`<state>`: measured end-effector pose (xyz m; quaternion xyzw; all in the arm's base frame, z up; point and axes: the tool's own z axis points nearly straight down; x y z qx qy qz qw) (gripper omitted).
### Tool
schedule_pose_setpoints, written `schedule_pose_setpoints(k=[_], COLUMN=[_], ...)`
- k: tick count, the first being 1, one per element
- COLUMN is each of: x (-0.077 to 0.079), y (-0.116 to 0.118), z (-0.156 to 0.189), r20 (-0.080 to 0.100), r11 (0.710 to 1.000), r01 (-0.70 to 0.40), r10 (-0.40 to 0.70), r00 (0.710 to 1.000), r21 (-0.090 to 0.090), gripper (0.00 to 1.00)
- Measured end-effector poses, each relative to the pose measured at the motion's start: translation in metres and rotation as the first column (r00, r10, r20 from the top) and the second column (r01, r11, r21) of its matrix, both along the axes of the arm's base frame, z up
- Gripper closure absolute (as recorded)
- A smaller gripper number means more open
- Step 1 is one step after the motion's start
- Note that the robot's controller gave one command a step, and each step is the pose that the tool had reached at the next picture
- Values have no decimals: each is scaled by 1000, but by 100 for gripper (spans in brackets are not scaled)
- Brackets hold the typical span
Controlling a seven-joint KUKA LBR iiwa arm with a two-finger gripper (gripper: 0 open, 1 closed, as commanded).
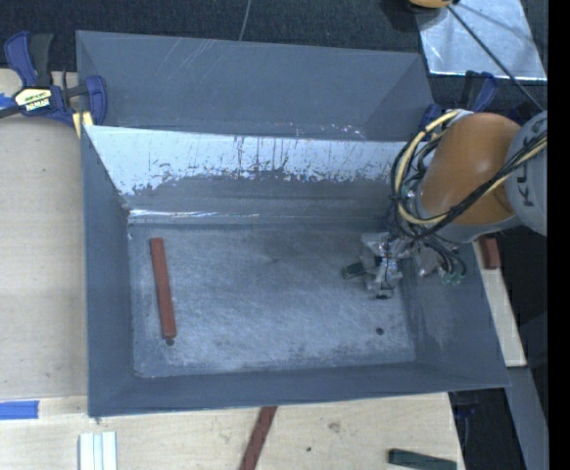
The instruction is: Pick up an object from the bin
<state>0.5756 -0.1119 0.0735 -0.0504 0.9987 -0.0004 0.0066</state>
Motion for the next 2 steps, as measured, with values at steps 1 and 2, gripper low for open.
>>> schedule_pose_setpoints(k=[1, 2], x=[0, -4], y=[0, -3], z=[0, 58], r20=[0, -15], r11=[1000, 1000], r01=[0, 6], r10=[0, -6], r00=[1000, 1000], r21=[0, 0], gripper=[100, 100])
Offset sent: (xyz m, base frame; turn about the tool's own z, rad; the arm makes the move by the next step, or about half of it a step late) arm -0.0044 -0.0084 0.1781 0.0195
